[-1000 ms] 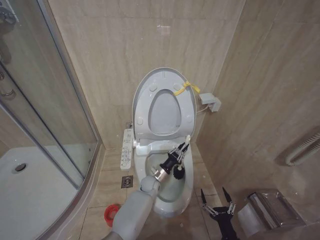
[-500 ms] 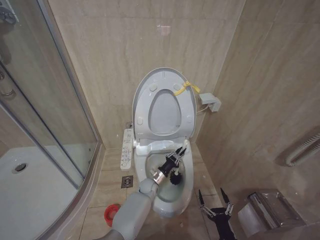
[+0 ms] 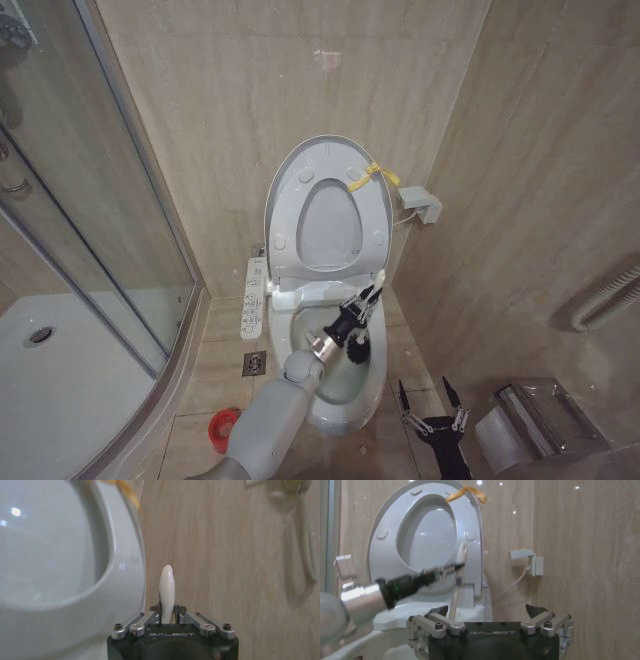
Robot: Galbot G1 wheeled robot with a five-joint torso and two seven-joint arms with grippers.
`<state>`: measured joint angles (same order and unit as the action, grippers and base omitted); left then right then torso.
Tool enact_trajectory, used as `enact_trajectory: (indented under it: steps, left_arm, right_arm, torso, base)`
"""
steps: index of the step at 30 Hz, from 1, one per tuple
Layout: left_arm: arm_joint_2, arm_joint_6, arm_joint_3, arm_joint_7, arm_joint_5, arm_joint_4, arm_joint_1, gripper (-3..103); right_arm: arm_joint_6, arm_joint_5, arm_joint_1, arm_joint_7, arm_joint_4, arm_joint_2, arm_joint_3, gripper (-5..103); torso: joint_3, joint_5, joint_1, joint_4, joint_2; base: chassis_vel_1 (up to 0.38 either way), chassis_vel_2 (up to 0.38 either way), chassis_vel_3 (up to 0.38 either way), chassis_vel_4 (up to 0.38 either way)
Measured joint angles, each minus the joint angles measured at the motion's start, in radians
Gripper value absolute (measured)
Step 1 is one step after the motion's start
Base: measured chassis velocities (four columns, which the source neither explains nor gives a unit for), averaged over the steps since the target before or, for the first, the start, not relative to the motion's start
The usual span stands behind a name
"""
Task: Open the toilet lid, clean the toilet bowl with a toilet brush, close the toilet lid, and flush.
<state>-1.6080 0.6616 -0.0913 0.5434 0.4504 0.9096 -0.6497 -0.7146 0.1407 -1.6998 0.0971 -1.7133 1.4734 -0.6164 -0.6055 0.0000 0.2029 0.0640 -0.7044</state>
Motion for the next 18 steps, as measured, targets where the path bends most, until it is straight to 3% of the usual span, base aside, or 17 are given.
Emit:
enact_trajectory:
  steps: [6, 10, 13, 16, 18]
  left_arm:
    - [0.0, 0.013, 0.027, 0.011, -0.014, -0.034, -0.021, 18]
    - [0.0, 0.009, 0.03, 0.006, -0.018, 0.043, -0.062, 18]
    - [0.0, -0.014, 0.038, -0.022, -0.015, 0.192, -0.128, 18]
    - [0.0, -0.023, 0.047, -0.035, -0.009, 0.255, -0.158, 18]
    - [0.018, -0.037, 0.063, -0.056, 0.002, 0.373, -0.213, 18]
  right_arm:
    - [-0.002, 0.0, 0.001, 0.0, 0.004, 0.0, 0.003, 100]
    - [-0.005, 0.001, -0.002, 0.0, 0.001, 0.0, 0.005, 100]
    - [-0.006, 0.006, -0.007, 0.0, -0.006, -0.008, 0.004, 100]
    - [-0.007, 0.008, -0.009, 0.0, -0.007, -0.011, 0.004, 100]
    - [-0.008, 0.013, -0.012, -0.001, -0.008, -0.019, 0.003, 100]
  torso:
    - [0.0, 0.0, 0.0, 0.0, 0.0]
    - [0.0, 0.0, 0.0, 0.0, 0.0]
    - [0.0, 0.0, 0.0, 0.0001, 0.0]
    - [0.0, 0.0001, 0.0, -0.0002, 0.0]
    - [0.0, -0.0003, 0.0, 0.0006, 0.0]
  base:
    - [0.0, 0.0, 0.0, 0.0]
    - [0.0, 0.0, 0.0, 0.0]
    - [0.0, 0.0, 0.0, 0.0]
    - [0.0, 0.0, 0.0, 0.0]
    - [0.0, 0.0, 0.0, 0.0]
